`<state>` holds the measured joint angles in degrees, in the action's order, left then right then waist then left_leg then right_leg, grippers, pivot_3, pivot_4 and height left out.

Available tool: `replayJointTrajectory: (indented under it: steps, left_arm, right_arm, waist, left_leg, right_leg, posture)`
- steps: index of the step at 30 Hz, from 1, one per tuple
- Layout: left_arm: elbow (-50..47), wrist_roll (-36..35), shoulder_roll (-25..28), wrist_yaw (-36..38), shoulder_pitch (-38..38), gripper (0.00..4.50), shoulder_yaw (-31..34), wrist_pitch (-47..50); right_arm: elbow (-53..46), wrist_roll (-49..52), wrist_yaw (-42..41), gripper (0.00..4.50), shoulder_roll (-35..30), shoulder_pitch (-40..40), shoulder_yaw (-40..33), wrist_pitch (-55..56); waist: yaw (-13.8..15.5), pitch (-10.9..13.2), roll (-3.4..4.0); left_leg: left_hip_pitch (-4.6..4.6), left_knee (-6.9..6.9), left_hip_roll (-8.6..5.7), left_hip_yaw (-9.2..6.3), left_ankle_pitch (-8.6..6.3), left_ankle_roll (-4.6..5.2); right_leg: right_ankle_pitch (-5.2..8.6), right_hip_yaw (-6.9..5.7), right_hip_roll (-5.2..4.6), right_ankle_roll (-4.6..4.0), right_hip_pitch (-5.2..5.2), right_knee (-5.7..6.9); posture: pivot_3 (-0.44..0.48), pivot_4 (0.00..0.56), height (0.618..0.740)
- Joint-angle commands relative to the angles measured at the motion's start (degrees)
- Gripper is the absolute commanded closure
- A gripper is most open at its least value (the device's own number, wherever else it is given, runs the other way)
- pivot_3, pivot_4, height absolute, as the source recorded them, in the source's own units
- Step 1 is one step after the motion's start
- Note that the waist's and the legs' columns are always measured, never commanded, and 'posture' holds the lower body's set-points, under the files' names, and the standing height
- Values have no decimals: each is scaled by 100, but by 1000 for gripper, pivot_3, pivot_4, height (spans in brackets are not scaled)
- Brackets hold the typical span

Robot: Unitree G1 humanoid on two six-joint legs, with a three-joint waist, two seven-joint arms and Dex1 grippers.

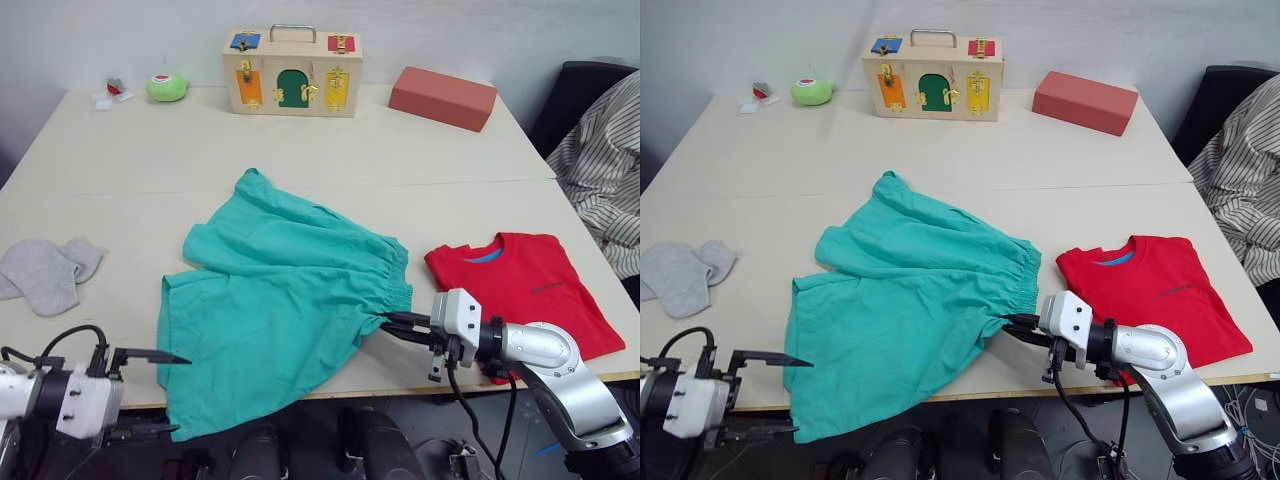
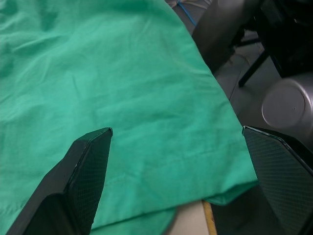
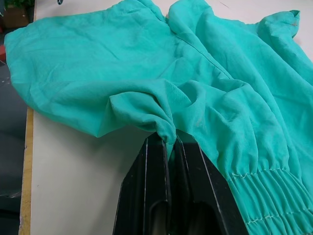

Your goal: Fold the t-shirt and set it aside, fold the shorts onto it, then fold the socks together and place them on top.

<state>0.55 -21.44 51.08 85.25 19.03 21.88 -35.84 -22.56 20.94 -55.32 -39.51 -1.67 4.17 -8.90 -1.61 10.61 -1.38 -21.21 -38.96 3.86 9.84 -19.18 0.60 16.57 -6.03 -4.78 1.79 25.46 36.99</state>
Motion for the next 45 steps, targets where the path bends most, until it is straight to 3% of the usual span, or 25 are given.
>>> replayJointTrajectory:
  steps: [1, 5, 14, 20, 26, 29, 41, 45]
  left_arm:
    - [165, 192, 11, -170, 153, 24, 94, -476]
    - [401, 273, 108, -273, 163, 24, -11, -783]
    - [1638, 514, 413, -300, 118, 24, -444, -2528]
    - [2344, 1164, 162, -1175, -442, 24, -713, -3479]
    - [2255, 1522, 76, -1987, -574, 24, -1103, -3606]
    - [1968, 1383, 171, -2281, -510, 616, -1313, -3385]
    - [903, 352, 853, -2487, 151, 4475, -1671, -2319]
    - [333, -859, 1056, -2285, 547, 4475, -1384, -697]
  right_arm:
    - [-96, 87, -49, 4500, 73, -17, 12, 41]
    - [-71, 87, -67, 4500, 131, -44, 16, 53]
    - [210, 37, -225, 4500, 245, -329, 67, 117]
    - [233, 41, -228, 4500, 306, -413, 62, 95]
    - [240, 51, -250, 4500, 314, -480, 45, 55]
    - [249, 53, -250, 4500, 323, -490, 40, 48]
    - [257, 39, -252, 4500, 381, -453, 84, 29]
    - [248, 48, -267, 4500, 385, -427, 87, 4]
  waist:
    - [1, 0, 0]
    - [2, 0, 0]
    - [-8, 0, 0]
    - [-3, 0, 0]
    - [-13, -1, -1]
    - [-13, -1, -1]
    - [-13, 0, 0]
    - [-11, 0, 0]
  left_leg:
    - [0, 0, 0, 0, -3, 5]
    - [0, 0, 0, 0, -4, 8]
    - [0, 1, 6, 2, -9, 9]
    - [0, 0, 5, 2, -11, 11]
    - [0, 1, 6, 3, -12, 12]
    - [1, 1, 6, 3, -12, 12]
    - [3, 1, 9, 4, -11, 10]
    - [3, 1, 8, 4, -11, 10]
  right_leg:
    - [0, 0, 0, 0, 0, 0]
    - [0, -2, 0, 0, 0, 1]
    - [2, -5, 2, -4, 1, -1]
    - [2, -6, 1, -4, 0, 0]
    - [2, -6, 1, -3, 0, 0]
    - [2, -5, 2, -3, 0, 1]
    - [2, -4, 4, -4, 0, 2]
    - [2, -3, 5, -4, 0, 2]
  posture:
    - [0, 150, 740]
    - [0, 150, 740]
    - [0, 150, 740]
    - [0, 150, 740]
    - [0, 150, 740]
    - [0, 150, 740]
    - [0, 150, 740]
    - [0, 150, 740]
